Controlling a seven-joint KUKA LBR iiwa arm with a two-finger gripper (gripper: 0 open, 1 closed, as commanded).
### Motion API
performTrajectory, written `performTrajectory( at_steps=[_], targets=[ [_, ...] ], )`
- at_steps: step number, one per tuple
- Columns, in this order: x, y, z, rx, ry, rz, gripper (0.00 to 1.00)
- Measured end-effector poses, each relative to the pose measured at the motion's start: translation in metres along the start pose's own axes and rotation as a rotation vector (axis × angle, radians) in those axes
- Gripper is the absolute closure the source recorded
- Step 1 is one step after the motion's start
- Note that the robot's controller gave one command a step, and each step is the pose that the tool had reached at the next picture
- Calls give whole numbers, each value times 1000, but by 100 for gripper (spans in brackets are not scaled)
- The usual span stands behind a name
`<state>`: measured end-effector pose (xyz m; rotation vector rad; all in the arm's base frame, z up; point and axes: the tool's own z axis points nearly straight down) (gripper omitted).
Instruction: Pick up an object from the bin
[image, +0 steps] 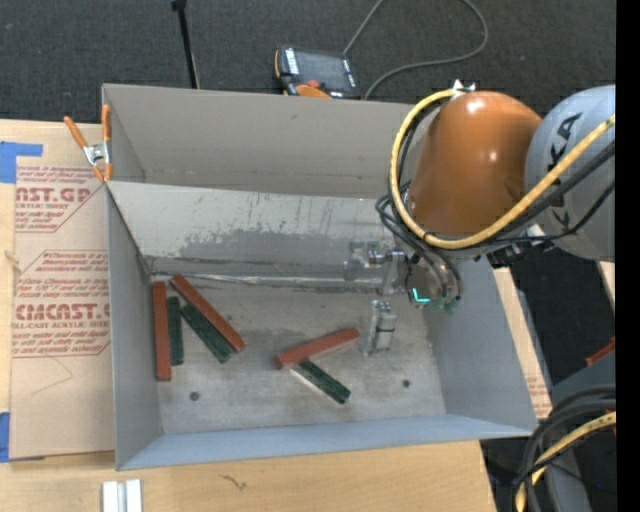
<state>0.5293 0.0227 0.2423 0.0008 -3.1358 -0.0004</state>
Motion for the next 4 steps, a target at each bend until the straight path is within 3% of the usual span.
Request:
performTrajectory(
  at_steps=[1, 2, 3, 4],
  targets=[
    [-21, 17, 141, 0, 0, -107, 0],
    [-1, 29, 174, 0, -3, -173, 0],
    [-3, 29, 173, 0, -6, -172, 100],
    [-8, 15, 36, 1, -15, -241, 100]
  ],
)
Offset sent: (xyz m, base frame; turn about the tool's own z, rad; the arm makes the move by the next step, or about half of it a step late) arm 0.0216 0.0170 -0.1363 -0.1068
